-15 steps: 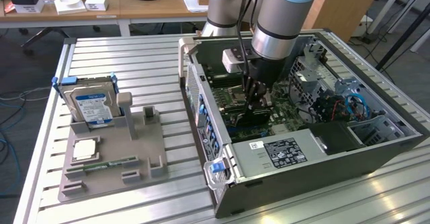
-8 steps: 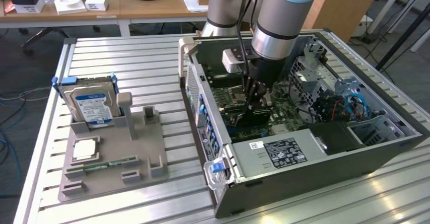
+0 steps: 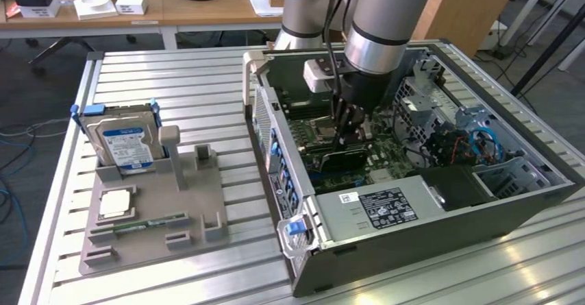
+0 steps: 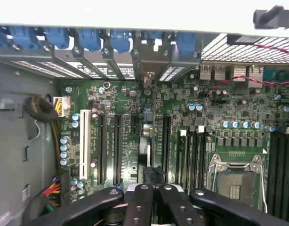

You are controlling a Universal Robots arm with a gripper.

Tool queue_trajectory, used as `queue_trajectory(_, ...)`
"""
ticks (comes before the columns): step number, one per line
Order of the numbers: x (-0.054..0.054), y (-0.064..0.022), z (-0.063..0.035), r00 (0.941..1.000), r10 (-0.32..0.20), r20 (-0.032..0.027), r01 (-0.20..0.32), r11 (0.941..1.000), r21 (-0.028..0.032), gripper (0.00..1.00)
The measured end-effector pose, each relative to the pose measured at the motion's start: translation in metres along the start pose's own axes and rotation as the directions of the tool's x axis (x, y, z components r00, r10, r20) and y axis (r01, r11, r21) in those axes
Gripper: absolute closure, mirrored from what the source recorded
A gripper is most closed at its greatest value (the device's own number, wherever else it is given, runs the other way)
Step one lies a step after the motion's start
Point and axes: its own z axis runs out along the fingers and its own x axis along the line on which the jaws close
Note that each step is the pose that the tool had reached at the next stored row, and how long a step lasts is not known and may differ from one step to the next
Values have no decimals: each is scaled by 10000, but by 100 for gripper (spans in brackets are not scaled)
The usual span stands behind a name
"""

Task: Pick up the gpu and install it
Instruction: 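Press down on the gpu until it lock into place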

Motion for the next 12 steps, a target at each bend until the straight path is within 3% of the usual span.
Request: queue_trajectory(12,-4,4,-290,10000,0,1,0,10000,0,90)
